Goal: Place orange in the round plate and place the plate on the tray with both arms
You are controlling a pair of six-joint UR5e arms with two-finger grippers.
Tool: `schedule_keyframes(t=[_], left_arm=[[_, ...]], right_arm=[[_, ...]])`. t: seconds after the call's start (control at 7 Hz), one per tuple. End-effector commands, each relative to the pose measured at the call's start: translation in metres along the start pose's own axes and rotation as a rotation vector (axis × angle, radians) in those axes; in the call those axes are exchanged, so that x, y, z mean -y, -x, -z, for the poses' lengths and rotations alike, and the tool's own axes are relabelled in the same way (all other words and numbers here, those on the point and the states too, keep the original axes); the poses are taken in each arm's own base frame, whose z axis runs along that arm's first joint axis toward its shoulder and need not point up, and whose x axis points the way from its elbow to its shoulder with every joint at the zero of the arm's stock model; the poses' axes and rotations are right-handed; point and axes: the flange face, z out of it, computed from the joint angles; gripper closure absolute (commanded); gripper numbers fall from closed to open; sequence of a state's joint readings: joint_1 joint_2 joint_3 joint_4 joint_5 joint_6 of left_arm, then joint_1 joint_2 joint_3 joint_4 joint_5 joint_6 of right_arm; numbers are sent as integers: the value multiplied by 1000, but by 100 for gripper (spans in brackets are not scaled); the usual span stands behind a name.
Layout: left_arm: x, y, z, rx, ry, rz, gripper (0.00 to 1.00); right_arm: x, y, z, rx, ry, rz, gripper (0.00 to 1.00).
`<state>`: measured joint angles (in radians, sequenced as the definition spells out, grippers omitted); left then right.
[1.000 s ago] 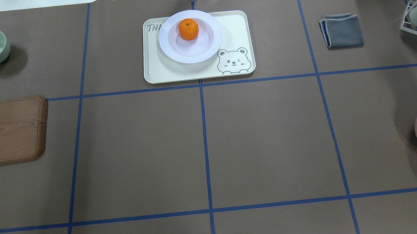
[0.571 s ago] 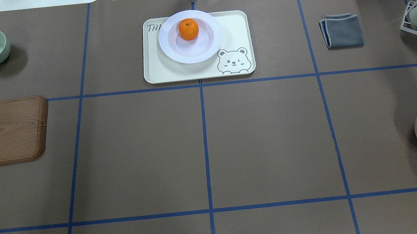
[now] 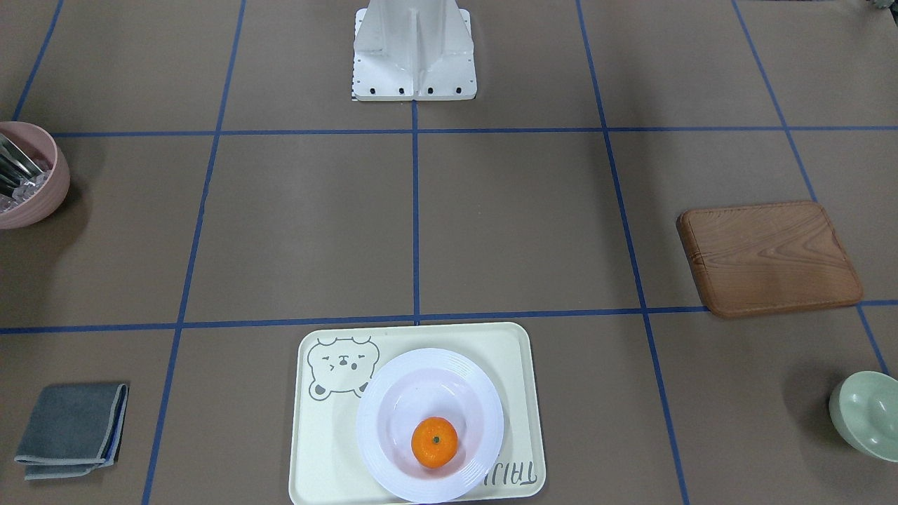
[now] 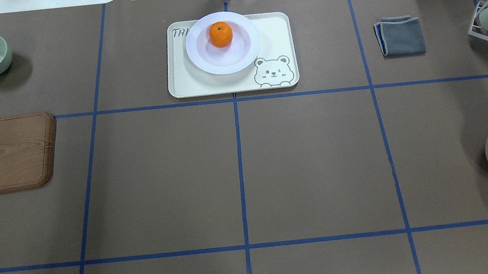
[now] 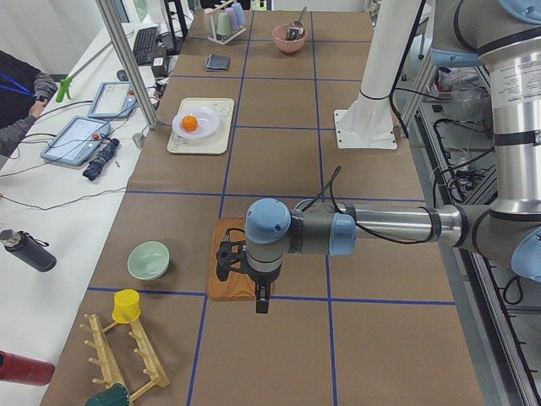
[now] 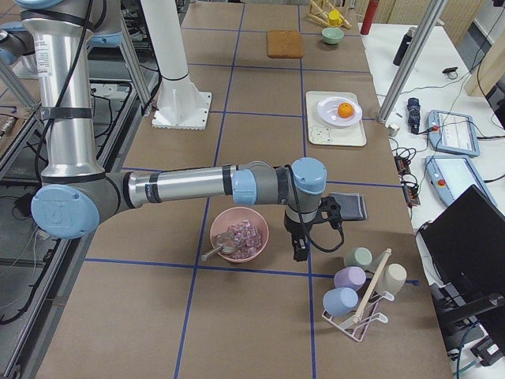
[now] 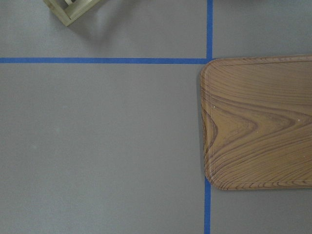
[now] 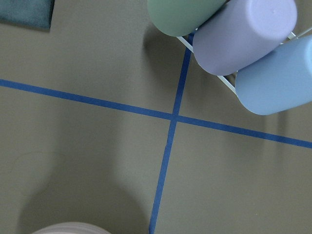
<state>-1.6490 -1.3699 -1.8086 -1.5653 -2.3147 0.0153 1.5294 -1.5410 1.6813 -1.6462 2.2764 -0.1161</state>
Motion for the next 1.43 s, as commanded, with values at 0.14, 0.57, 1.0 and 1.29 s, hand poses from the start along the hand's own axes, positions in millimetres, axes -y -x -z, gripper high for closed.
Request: schedule_keyframes(t=[0.14, 0.57, 1.0, 1.29], left_arm=[[0, 0, 0, 0, 2, -1, 2], [0, 0, 0, 0, 1, 0, 2], [1, -1, 1, 0, -1, -3, 1], [1, -2, 1, 0, -3, -5, 1]], right_arm=[[-3, -2, -2, 1, 5, -5, 0], [-3, -2, -2, 1, 5, -5, 0], [-3, 0, -3, 4, 5, -2, 0], [-2, 5, -7, 6, 13, 7, 0]])
